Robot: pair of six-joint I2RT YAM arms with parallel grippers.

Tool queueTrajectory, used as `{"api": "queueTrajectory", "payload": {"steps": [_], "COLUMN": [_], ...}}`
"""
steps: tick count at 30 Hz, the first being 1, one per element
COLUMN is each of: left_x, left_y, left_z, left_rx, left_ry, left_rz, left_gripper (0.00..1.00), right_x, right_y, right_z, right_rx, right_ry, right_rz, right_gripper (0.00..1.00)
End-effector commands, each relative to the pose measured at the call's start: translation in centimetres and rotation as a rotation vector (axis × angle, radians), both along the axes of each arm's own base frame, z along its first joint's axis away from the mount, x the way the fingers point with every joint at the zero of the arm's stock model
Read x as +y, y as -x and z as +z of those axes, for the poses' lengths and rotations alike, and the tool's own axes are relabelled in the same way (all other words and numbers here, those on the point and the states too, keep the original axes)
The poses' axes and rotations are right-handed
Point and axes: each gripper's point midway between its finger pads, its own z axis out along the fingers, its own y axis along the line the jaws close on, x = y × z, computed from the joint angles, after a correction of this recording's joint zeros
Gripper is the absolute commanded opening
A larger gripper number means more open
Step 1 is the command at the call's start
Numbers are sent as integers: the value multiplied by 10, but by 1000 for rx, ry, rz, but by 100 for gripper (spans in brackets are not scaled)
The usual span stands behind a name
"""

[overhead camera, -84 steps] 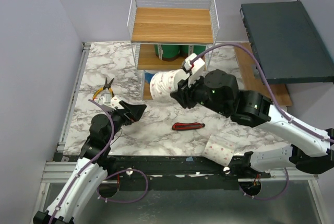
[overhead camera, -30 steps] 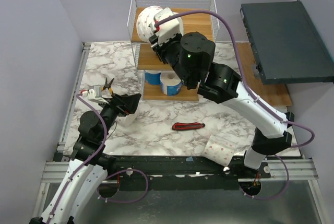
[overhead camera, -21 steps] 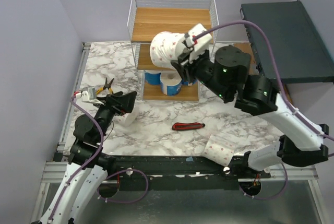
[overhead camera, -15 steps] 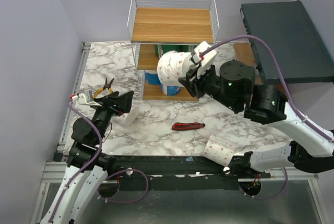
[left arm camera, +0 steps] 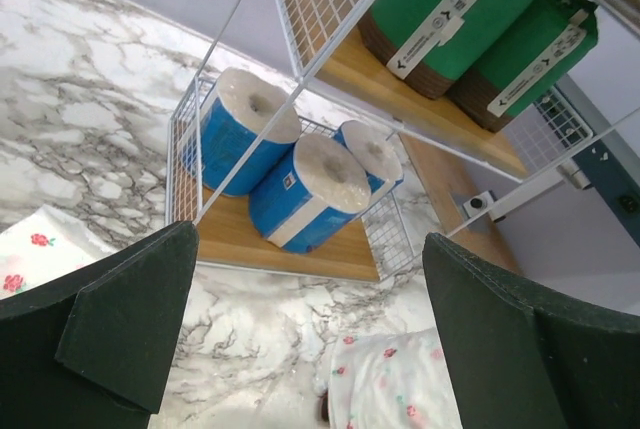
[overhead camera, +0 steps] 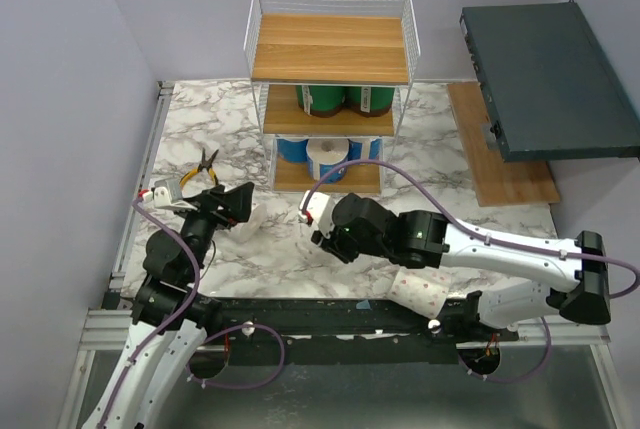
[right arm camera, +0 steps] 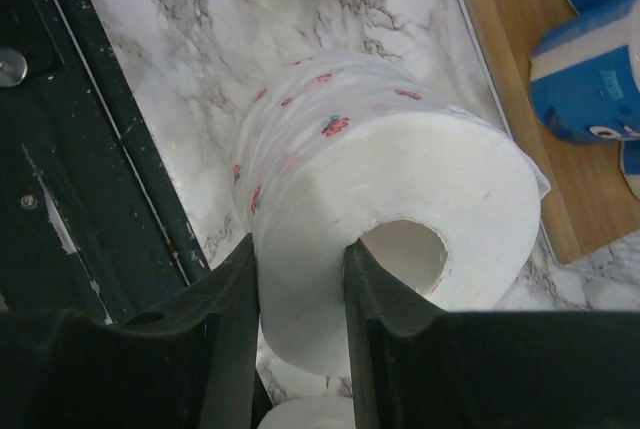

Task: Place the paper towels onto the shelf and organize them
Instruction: Place the paper towel at the center of the board.

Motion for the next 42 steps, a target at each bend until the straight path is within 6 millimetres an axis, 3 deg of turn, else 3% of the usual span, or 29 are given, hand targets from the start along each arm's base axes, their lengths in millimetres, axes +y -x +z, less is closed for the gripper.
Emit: {"api": "queueTrajectory", "payload": {"steps": [1, 5, 10, 17, 20, 25, 31, 36, 42], "left_x": [-1, -1, -2, -3, -4, -5, -4, 0, -2], "left_y": [-1, -1, 0, -1, -2, -1, -1, -1, -2], "left_z": [-17, -20, -21, -26, -28, -27, -28, -32, -34], "left_rx": [40, 46, 47, 60, 67, 71, 85, 114, 125], "left_ry": [-1, -4, -1, 7, 14, 21, 15, -6, -15], "left_rz": [-1, -3, -6, -9, -11, -15, -12, 10, -2], "left_gripper": [99, 99, 99, 99, 99, 99, 99, 98, 99], "right_x": [42, 54, 66, 58, 56, 53, 56, 60, 54], "right_y": [7, 15, 30, 37, 39, 40, 38, 43, 48], "right_z": [-9, -43, -59, -87, -98, -110, -92, -42, 0], "right_rx": [-20, -22, 5, 34, 49, 70, 61, 65, 66], "right_ry": [-78, 1, 22, 126, 156, 198, 144, -5, -131], "right_rz": [112, 150, 219, 238, 234, 218, 184, 178, 159], "right_gripper": [30, 30, 29, 32, 38, 55, 72, 85, 86]}}
